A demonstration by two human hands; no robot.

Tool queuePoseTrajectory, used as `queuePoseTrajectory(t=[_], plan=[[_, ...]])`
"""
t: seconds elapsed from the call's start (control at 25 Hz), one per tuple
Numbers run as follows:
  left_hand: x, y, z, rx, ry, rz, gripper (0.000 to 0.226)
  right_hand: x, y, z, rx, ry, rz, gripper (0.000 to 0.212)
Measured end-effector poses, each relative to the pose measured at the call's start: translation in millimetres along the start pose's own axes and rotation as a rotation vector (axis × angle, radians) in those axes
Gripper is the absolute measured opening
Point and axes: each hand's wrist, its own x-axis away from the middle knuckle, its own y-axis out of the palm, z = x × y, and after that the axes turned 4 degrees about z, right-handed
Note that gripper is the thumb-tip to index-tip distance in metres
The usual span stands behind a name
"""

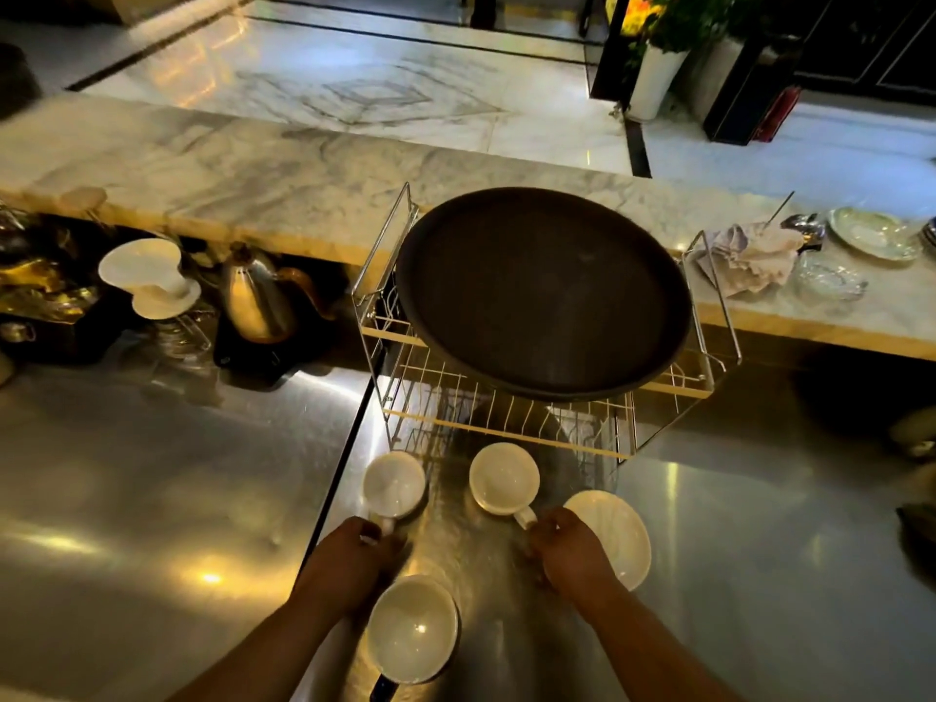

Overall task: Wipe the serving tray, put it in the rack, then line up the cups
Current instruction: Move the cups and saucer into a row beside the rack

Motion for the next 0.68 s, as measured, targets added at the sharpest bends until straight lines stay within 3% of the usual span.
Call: queuePoseTrajectory(t=[0.24, 0.4, 0.68], plan=[[-16.0, 5.5, 0.8, 0.162, -0.029, -0.006, 0.014, -4.1, 9.7, -8.1, -0.157, 0.081, -0.078, 0.008], [-17.4, 5.1, 4.5, 0.248, -0.072, -0.109, 0.024, -9.4, 11.7, -14.7, -0.207, 0.191, -0.123, 0.018], [-5.7, -21.8, 25.6, 0.325, -0.059, -0.082, 0.023, 0.5, 11.3, -26.2, -0.274, 0.216, -0.148, 0.024]])
